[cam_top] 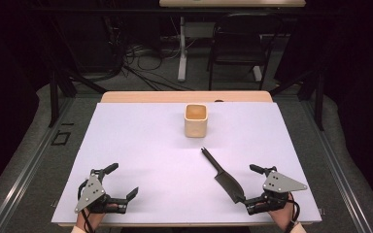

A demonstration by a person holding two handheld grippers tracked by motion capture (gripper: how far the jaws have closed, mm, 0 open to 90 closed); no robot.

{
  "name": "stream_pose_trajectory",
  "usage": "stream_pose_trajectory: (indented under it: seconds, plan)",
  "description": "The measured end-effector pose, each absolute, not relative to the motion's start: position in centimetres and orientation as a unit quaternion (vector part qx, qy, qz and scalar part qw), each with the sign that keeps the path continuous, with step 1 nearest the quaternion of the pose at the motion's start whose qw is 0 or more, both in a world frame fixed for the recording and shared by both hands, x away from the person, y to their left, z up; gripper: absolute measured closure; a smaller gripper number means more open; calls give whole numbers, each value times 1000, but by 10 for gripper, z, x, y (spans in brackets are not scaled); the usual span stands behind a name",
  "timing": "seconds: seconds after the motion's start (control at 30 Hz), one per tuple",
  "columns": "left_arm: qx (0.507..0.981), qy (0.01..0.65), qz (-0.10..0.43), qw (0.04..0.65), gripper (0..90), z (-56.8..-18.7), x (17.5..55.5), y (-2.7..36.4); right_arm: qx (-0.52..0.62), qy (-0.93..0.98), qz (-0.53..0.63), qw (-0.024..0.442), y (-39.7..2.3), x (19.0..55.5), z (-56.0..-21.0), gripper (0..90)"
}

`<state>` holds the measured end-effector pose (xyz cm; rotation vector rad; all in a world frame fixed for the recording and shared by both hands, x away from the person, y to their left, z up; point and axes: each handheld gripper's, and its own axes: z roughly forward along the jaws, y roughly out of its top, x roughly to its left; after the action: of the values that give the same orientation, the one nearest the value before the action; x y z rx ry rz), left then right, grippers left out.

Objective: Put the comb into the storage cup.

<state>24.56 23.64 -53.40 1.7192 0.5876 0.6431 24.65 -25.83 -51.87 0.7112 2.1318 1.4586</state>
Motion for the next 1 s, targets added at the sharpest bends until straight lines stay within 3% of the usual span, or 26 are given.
stream_pose_trajectory:
  seconds: [1.0]
  plan:
    - [735, 252, 272, 567, 2, -533, 248, 236, 274, 803, 501, 171, -234, 284, -517, 0]
